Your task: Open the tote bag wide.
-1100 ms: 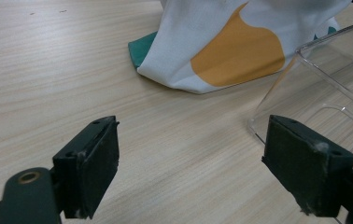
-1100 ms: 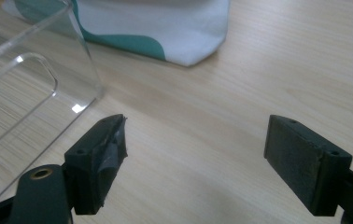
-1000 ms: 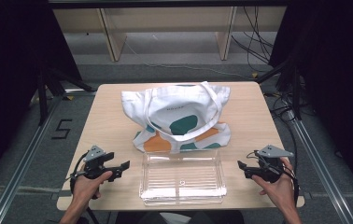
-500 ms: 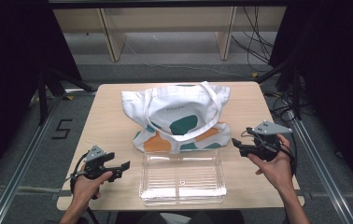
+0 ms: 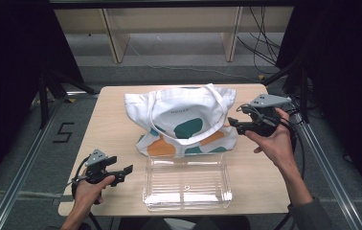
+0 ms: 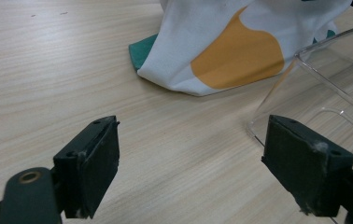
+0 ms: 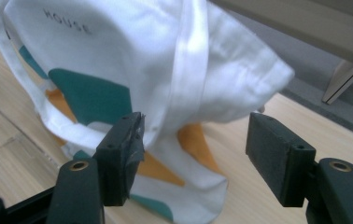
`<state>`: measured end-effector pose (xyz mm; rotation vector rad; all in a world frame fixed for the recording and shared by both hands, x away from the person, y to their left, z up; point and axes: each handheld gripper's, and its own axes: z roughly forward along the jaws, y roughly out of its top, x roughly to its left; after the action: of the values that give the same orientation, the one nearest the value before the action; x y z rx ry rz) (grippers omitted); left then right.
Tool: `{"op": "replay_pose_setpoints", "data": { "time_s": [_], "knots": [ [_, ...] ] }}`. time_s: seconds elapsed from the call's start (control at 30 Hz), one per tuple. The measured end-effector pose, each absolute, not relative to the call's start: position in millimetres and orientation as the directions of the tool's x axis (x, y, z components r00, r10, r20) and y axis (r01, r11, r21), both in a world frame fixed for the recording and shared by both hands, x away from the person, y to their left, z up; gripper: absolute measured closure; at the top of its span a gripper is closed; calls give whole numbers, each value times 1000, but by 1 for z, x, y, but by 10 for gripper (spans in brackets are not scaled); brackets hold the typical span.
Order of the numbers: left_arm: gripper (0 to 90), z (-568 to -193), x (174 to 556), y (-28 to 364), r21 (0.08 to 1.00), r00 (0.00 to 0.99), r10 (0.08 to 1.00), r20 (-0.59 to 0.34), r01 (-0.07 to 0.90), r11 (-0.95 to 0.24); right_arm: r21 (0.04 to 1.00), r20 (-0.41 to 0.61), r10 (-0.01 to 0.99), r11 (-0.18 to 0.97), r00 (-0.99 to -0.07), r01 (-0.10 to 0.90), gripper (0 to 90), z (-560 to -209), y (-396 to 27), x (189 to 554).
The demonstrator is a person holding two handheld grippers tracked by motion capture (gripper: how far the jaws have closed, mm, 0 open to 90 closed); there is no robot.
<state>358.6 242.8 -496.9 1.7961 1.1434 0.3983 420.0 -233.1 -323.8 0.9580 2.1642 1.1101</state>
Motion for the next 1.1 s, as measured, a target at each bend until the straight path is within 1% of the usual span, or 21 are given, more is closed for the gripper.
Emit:
{"op": "replay_pose_setpoints", "data": {
  "time_s": [0.03,0.1,0.17,0.2,0.33,0.4,0.43,0.47,0.5,0.57,0.63,0.67,0.73,0.8,0.9,0.93,0.97,1.0,1.03,1.07,1.1],
  "knots": [
    [178,-497,359,243,838,512,835,-199,531,-126,842,-121,788,403,-603,358,378,-322,-230,421],
    [179,-497,358,243,839,517,834,-193,527,-132,836,-130,775,421,-619,353,379,-317,-228,425],
    [181,-497,358,244,841,513,835,-197,526,-125,830,-133,761,436,-635,348,374,-310,-219,436],
    [181,-497,358,245,842,509,838,-197,526,-122,830,-113,766,423,-633,364,373,-308,-215,439],
    [182,-497,358,243,842,514,835,-194,525,-127,813,-141,757,457,-638,362,369,-299,-205,457],
    [182,-497,358,244,840,520,834,-187,524,-139,811,-116,762,443,-637,382,367,-296,-199,465],
    [182,-497,358,244,840,520,834,-187,524,-139,810,-129,757,453,-640,373,369,-293,-198,470],
    [182,-496,357,245,843,509,839,-193,524,-123,808,-119,764,446,-634,385,373,-292,-194,472],
    [182,-496,357,246,844,510,839,-189,521,-127,802,-142,755,467,-640,374,381,-289,-192,477],
    [182,-496,357,246,845,510,839,-192,520,-123,792,-134,759,468,-637,391,384,-287,-188,479],
    [183,-496,358,244,845,512,838,-190,519,-126,788,-141,758,475,-636,391,424,-282,-178,489],
    [183,-496,358,244,845,512,838,-190,519,-126,773,-140,756,487,-640,406,430,-280,-177,490],
    [183,-496,357,244,844,521,834,-184,518,-138,768,-153,751,499,-642,401,448,-279,-172,494],
    [183,-496,356,245,843,521,833,-189,520,-134,765,-142,749,498,-648,408,445,-280,-169,496],
    [183,-496,357,245,843,506,838,-205,526,-112,742,-161,757,516,-633,428,449,-281,-164,502],
    [183,-496,357,245,847,517,834,-195,518,-123,741,-168,755,520,-634,424,479,-282,-164,504],
    [183,-496,358,244,846,525,830,-190,517,-133,735,-169,746,531,-644,423,608,-283,-165,507],
    [183,-496,357,244,845,524,830,-190,517,-134,729,-175,734,544,-656,415,675,-284,-165,507],
    [183,-496,357,244,845,524,830,-190,517,-134,729,-175,734,544,-656,415,675,-284,-165,507],
    [183,-496,356,244,846,529,827,-188,515,-137,739,-201,719,557,-666,379,786,-283,-167,507],
    [183,-496,356,245,845,519,832,-196,520,-125,736,-218,710,570,-669,365,818,-282,-168,506]
  ]
}}
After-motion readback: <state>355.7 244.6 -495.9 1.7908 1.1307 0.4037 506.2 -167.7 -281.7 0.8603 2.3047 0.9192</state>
